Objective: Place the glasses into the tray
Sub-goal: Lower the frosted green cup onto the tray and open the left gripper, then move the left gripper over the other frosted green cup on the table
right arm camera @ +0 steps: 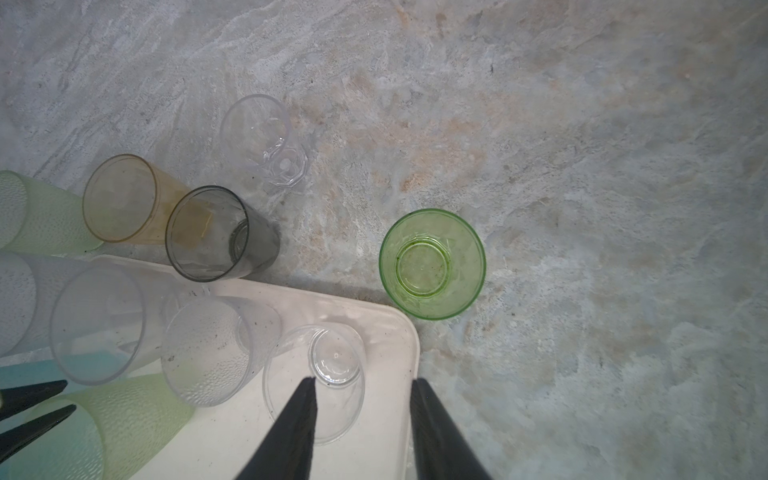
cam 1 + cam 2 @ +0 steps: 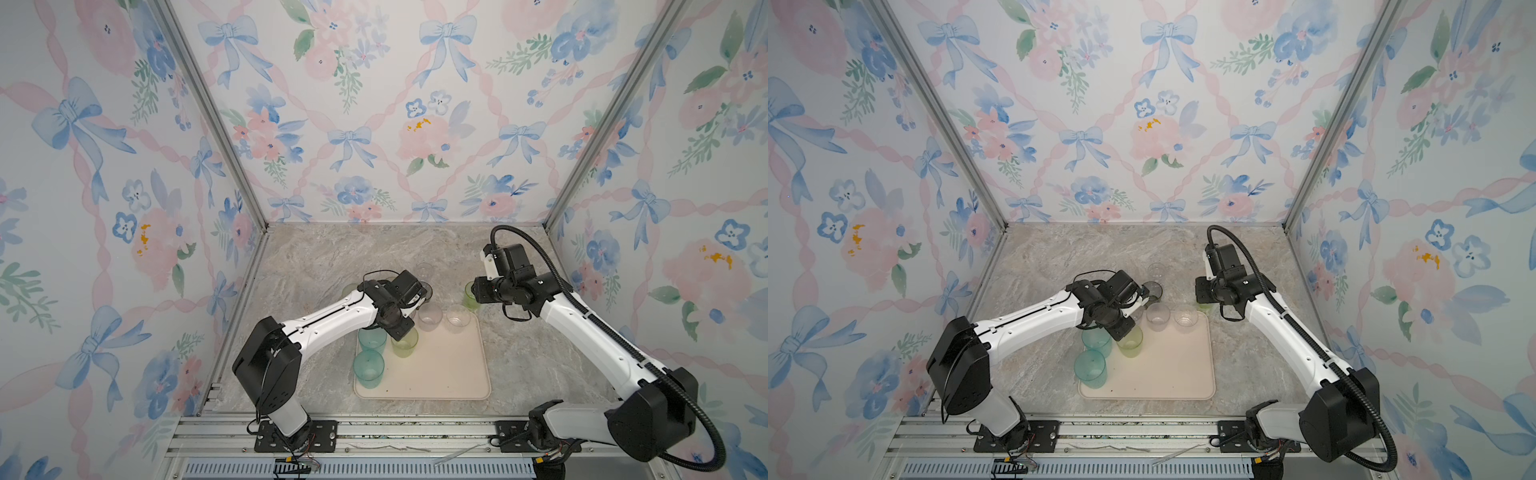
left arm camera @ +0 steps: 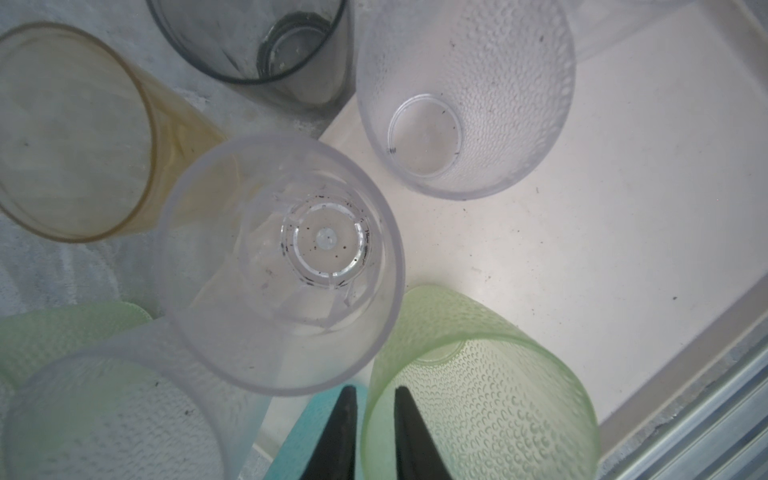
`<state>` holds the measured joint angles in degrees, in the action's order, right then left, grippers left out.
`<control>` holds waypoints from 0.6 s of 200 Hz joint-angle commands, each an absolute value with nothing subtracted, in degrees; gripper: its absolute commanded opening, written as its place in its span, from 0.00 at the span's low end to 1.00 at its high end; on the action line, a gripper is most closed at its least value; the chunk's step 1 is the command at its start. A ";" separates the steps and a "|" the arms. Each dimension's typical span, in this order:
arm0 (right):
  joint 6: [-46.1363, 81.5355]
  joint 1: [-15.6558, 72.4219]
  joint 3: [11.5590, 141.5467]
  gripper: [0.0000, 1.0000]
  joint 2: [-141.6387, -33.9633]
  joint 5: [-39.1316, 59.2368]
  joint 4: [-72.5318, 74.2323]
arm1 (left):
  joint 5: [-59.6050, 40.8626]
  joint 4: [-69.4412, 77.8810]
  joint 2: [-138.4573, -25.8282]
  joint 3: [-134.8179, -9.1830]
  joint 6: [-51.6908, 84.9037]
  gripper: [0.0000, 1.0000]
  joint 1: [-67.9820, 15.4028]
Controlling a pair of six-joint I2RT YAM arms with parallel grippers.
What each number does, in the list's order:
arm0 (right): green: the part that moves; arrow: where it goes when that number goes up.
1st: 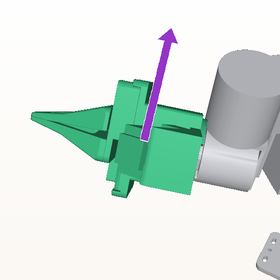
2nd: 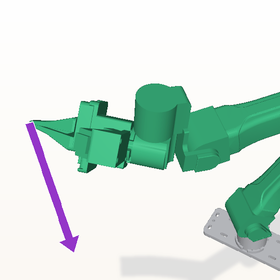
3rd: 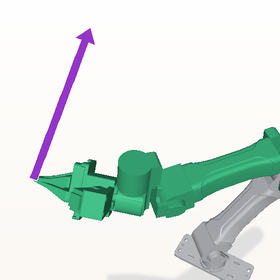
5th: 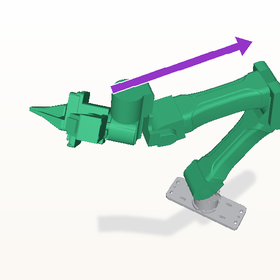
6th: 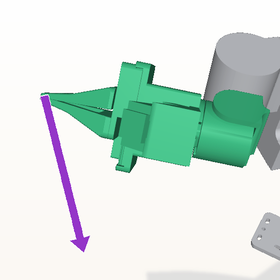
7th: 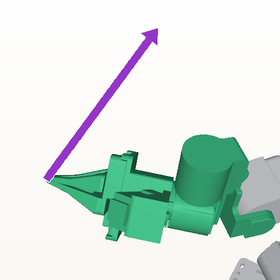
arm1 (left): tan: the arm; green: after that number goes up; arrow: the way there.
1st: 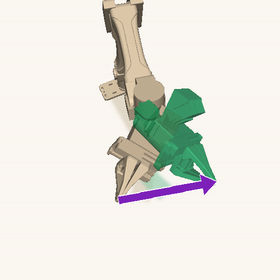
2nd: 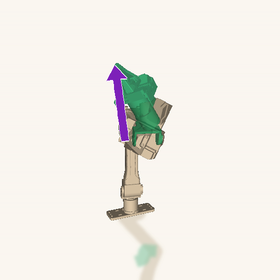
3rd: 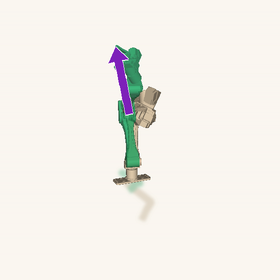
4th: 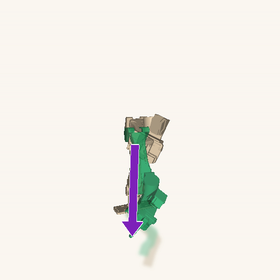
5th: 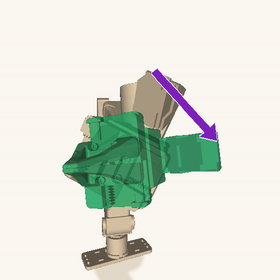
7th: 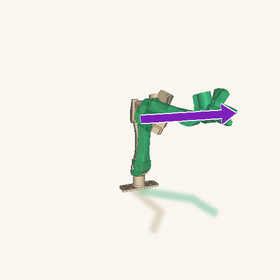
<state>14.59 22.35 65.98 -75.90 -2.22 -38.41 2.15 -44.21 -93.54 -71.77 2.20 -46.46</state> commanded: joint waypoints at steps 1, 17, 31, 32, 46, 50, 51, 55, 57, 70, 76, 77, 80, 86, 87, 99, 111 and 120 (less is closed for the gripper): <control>14.17 22.84 67.44 0.41 -76.30 -3.21 -39.28 | 2.73 -43.80 -91.31 -71.20 2.48 0.21 -46.08; 14.24 22.80 67.59 0.41 -76.46 -3.25 -39.34 | 2.70 -43.47 -90.06 -71.43 2.34 0.21 -45.97; 14.17 22.82 67.51 0.41 -76.55 -3.21 -39.37 | 2.06 -43.00 -88.38 -71.71 2.03 0.21 -45.88; 14.20 22.83 67.50 0.42 -76.55 -3.19 -39.37 | 2.00 -42.95 -88.22 -71.76 2.03 0.21 -45.88; 14.19 22.85 67.59 0.42 -76.70 -3.16 -39.29 | 0.92 -42.61 -86.59 -72.28 1.72 0.21 -45.73; 14.20 22.80 67.59 0.42 -76.68 -3.16 -39.27 | 0.65 -42.53 -86.04 -72.45 1.63 0.21 -45.70; 14.22 22.83 67.59 0.42 -76.70 -3.12 -39.28 | 0.54 -42.54 -85.91 -72.48 1.61 0.21 -45.70; 14.28 22.82 67.55 0.42 -76.64 -3.05 -39.29 | 0.18 -42.42 -85.53 -72.63 1.48 0.21 -45.64; 14.31 22.84 67.62 0.42 -76.64 -3.07 -39.29 | 0.05 -42.31 -85.28 -72.72 1.42 0.21 -45.62; 14.30 22.81 67.55 0.42 -76.69 -2.99 -39.20 | -0.69 -41.96 -83.66 -73.11 1.15 0.21 -45.37; 14.29 22.81 67.59 0.42 -76.68 -2.90 -39.16 | -0.56 -41.69 -82.91 -73.21 1.21 0.21 -45.02; 14.26 22.79 67.59 0.42 -76.70 -2.90 -39.13 | -0.45 -41.68 -82.76 -73.21 1.22 0.22 -44.92; 14.26 22.83 67.62 0.42 -76.69 -2.88 -39.19 | -0.29 -41.49 -82.39 -73.21 1.32 0.22 -44.61; 14.20 22.82 67.57 0.42 -76.66 -2.90 -39.20 | 0.25 -41.04 -81.65 -73.13 1.80 0.22 -43.69; 14.17 22.83 67.58 0.42 -76.65 -2.90 -39.20 | 0.26 -40.95 -81.47 -73.13 1.91 0.23 -43.51; 14.21 22.77 67.42 0.42 -76.65 -2.82 -39.20 | 1.02 -40.60 -80.00 -72.95 3.20 0.22 -40.32; 14.21 22.79 67.20 0.42 -76.56 -2.73 -39.02 | 2.86 -40.18 -78.54 -72.49 4.95 0.22 -36.55; 14.17 22.84 67.01 0.42 -76.55 -2.72 -38.95 | 4.48 -40.04 -77.52 -72.04 5.89 0.23 -33.83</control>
